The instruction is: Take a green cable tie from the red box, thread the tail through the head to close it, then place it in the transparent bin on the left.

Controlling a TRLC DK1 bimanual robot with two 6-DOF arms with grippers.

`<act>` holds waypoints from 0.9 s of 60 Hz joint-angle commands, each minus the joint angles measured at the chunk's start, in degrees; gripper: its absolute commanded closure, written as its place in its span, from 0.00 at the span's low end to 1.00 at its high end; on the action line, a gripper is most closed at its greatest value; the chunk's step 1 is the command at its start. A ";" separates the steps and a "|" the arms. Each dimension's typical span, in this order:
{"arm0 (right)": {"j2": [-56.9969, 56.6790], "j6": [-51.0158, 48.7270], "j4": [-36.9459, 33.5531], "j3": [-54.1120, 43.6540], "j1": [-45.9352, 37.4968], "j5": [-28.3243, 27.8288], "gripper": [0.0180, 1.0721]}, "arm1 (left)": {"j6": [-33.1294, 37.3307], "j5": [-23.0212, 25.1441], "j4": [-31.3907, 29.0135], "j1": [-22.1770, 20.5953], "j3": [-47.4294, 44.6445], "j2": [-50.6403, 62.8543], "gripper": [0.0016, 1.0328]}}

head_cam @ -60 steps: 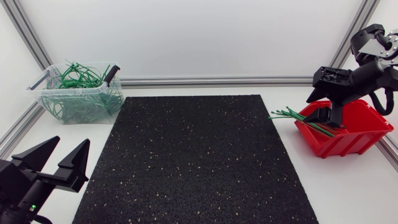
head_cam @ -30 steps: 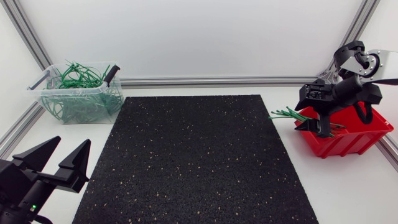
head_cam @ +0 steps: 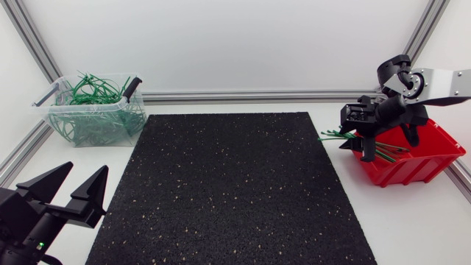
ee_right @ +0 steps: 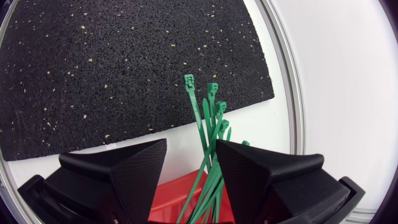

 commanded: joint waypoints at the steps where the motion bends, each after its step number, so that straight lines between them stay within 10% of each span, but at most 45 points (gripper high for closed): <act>1: 1.63 0.54 0.61 1.86 0.31 0.33 0.54 | -0.94 -0.31 -1.04 -0.43 -2.35 0.69 0.03; 54: -3.03 -2.89 0.53 -5.17 -0.84 1.30 0.91 | -0.94 -0.31 -1.04 -0.61 -2.35 1.05 0.03</act>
